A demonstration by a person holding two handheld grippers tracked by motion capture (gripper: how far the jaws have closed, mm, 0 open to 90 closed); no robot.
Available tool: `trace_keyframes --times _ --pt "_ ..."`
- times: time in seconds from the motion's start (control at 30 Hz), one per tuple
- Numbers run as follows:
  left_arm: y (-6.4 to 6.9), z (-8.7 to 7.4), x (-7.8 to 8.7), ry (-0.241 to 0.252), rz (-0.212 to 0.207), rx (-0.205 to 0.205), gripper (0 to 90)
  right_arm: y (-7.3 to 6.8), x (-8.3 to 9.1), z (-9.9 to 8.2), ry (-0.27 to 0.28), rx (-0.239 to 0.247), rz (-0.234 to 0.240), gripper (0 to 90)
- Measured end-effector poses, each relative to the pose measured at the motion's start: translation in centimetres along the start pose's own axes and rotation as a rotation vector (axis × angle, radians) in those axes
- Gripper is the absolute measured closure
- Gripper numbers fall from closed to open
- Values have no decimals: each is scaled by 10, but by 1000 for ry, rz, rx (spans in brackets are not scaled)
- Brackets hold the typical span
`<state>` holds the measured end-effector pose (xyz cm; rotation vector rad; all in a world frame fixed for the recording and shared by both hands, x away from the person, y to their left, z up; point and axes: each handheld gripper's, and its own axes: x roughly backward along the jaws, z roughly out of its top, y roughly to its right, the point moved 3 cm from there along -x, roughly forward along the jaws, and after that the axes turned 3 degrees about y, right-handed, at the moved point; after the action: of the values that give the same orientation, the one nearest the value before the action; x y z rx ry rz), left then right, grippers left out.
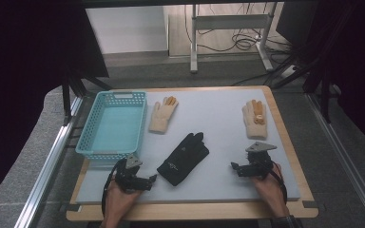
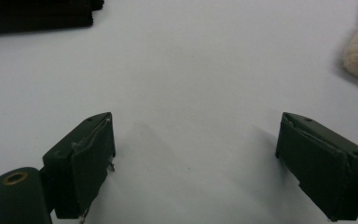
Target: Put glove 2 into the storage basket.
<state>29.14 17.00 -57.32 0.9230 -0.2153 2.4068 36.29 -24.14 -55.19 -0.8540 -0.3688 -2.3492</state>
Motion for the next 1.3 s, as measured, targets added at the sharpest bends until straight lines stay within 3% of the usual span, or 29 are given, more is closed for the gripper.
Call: trace_keyframes --times 0.17,0.43,0.53,0.73,0.9,1.17,1.3 --pt "0 1 1 -9 -21 -3 72 0 0 0 1 0 -1 114" --pt "5 10 14 32 -95 57 28 0 0 0 3 2 -2 113" --pt "12 15 15 14 -96 47 6 0 0 0 4 0 -1 114" --pt "30 37 16 12 -148 16 0 0 0 0 4 -2 0 114" --pt "48 61 4 -17 -163 -33 0 0 0 0 4 -2 0 114" --pt "65 91 -26 -33 -186 -69 0 0 0 0 5 -1 0 114" --pt "73 101 -45 -63 -170 -91 0 0 0 0 5 -3 1 113"
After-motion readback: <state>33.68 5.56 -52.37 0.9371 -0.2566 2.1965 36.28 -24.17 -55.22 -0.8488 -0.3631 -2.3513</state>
